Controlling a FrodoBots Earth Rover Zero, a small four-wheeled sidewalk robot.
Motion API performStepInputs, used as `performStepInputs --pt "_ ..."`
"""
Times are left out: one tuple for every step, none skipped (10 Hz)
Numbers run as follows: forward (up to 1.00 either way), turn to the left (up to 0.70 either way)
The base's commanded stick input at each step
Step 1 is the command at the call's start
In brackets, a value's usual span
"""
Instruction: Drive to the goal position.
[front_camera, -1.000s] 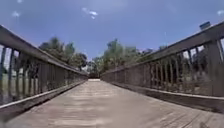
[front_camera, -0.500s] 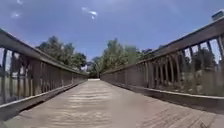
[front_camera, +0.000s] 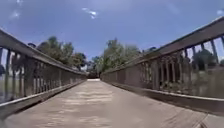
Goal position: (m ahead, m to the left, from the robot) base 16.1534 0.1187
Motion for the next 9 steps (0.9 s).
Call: performStepInputs --pt "0.45 0.27" --pt "0.45 0.27" --pt "0.45 0.27" --pt "0.45 0.26" --pt "0.45 0.12" --pt "0.45 0.0" --pt "0.45 0.0" --pt "0.45 0.0" --pt "0.45 0.0"
